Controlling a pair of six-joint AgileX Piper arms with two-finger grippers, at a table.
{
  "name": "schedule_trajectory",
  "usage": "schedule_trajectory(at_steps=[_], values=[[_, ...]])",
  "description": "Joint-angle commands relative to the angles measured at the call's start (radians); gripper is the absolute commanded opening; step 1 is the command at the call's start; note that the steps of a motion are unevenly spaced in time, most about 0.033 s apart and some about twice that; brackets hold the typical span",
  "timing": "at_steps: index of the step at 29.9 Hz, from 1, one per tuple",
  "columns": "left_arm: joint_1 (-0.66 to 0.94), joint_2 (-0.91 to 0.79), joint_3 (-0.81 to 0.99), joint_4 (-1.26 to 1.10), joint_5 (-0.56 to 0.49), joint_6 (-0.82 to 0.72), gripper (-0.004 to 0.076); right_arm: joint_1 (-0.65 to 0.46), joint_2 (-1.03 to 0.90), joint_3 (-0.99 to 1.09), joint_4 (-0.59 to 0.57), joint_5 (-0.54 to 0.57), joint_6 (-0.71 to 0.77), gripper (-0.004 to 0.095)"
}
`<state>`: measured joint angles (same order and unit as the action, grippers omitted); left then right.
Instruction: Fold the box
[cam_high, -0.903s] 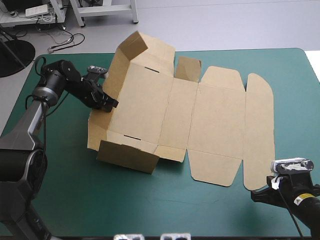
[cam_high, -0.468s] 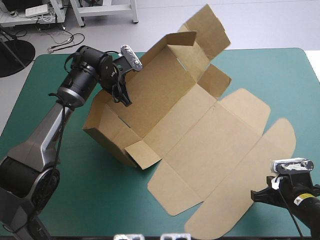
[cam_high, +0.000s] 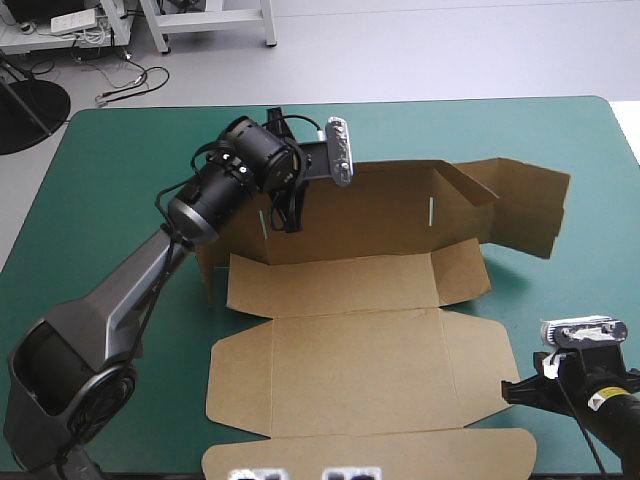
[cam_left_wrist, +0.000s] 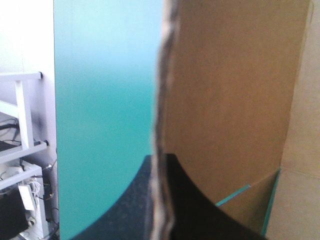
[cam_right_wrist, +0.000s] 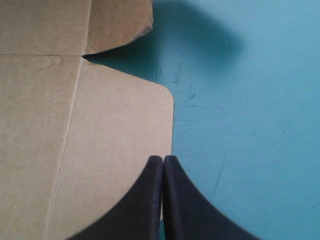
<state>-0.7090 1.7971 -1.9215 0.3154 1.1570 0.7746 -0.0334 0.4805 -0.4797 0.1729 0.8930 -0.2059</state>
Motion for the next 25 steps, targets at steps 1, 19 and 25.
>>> schedule_trajectory(at_steps=[1, 19, 25], values=[[-0.067, -0.058, -0.031, 0.062, -0.064, -0.022, -0.0010, 0.001, 0.003, -0.029, 0.001, -0.062, 0.000, -0.0015], [-0.337, -0.190, 0.527, 0.977, -0.332, -0.972, -0.0010, 0.001, 0.131, -0.431, 0.005, -0.054, 0.103, -0.0015], [-0.388, -0.201, 0.681, 1.197, -0.274, -1.248, -0.0010, 0.001, 0.302, -0.613, 0.035, -0.049, 0.106, -0.0015]])
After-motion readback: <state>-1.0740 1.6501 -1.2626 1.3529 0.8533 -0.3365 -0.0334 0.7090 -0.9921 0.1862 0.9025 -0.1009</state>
